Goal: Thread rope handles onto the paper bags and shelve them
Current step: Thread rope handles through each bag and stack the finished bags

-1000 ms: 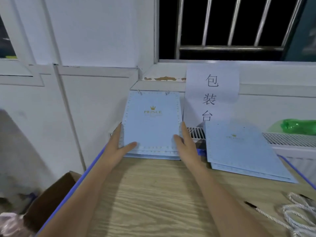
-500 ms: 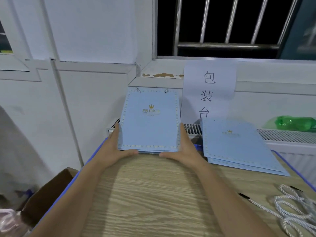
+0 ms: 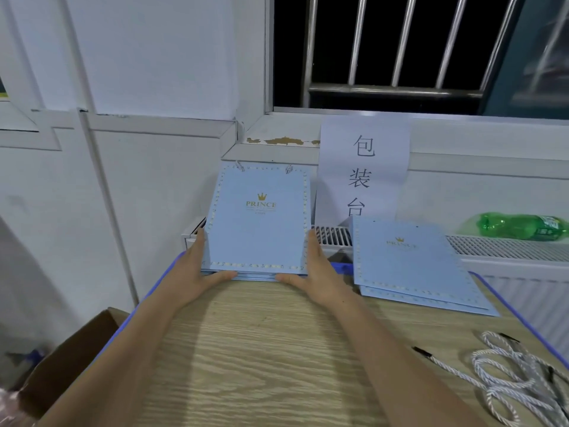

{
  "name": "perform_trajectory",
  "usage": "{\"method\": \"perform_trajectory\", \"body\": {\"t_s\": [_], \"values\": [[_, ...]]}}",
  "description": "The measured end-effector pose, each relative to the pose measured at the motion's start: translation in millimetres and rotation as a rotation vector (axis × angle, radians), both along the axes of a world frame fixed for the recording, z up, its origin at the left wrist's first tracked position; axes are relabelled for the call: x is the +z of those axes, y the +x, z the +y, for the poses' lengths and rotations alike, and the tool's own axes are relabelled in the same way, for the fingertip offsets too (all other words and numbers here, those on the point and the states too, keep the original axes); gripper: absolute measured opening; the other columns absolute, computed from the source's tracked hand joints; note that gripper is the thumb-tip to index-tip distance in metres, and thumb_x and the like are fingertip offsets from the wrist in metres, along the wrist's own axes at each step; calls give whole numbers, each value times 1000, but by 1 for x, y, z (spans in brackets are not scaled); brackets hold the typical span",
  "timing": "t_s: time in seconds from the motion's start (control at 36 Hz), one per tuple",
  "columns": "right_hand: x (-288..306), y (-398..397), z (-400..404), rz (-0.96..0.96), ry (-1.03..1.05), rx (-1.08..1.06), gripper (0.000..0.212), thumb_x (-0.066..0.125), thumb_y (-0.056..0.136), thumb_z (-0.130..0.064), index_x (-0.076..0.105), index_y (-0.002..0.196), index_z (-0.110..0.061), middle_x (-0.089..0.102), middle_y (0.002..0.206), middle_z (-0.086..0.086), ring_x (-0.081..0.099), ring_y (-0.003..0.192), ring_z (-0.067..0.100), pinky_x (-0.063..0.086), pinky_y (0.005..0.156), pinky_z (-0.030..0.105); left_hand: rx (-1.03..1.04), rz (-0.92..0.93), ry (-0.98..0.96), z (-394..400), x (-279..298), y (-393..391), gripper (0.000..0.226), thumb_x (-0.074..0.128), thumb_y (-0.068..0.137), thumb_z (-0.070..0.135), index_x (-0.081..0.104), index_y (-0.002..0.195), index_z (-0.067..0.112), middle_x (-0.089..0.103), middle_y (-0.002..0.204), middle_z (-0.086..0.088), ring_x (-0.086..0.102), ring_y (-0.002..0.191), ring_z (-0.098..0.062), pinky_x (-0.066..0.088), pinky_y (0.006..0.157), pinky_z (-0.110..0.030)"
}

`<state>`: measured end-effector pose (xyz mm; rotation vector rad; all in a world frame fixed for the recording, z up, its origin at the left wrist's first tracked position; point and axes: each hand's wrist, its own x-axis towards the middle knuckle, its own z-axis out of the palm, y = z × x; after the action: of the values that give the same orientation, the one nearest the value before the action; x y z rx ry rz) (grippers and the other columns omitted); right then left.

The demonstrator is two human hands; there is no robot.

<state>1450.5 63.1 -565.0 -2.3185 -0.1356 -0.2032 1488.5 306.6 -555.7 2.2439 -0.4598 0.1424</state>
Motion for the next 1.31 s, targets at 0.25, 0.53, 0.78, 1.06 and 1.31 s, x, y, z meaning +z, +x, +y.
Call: {"method": "perform_trajectory", "body": {"t_s": [0.25,0.53,0.78,1.06,1.31], "values": [[31,-12,-10,128,-99,83,121,67,78,-55,-28,145,-22,-19,157,-8,-10,146,15,4,120,40,215,141,782,-12,43,-3,129,56,72,75,-23,146,6,-19,157,-11,-11,147,-25,-3,112,-62],[37,-62,-102,63,-214,-249,63,55,91,-46,37,143,-16,21,155,6,11,144,21,13,114,32,-195,-40,693,-115,60,-33,108,58,85,57,-19,148,16,-33,152,-6,-24,143,-23,-12,116,-38],[15,-105,-175,166,-312,-737,76,56,87,-54,36,138,-1,31,147,17,21,139,32,20,111,40,-237,-165,524,-194,19,-64,86,46,92,55,0,152,14,-20,158,-4,-17,145,-19,-5,116,-31],[10,-108,-186,253,-195,-809,84,56,79,-64,41,137,-4,42,140,16,33,132,33,24,108,39,-256,170,416,-225,12,-86,89,38,94,57,-9,150,6,-10,159,-7,-9,147,-23,-3,117,-35],[20,-104,-184,84,50,-809,53,66,82,-46,57,110,-2,61,115,14,49,114,31,28,86,31,-290,340,-158,-223,18,-89,58,51,96,35,26,146,20,37,142,6,34,131,-13,29,100,-24]]}}
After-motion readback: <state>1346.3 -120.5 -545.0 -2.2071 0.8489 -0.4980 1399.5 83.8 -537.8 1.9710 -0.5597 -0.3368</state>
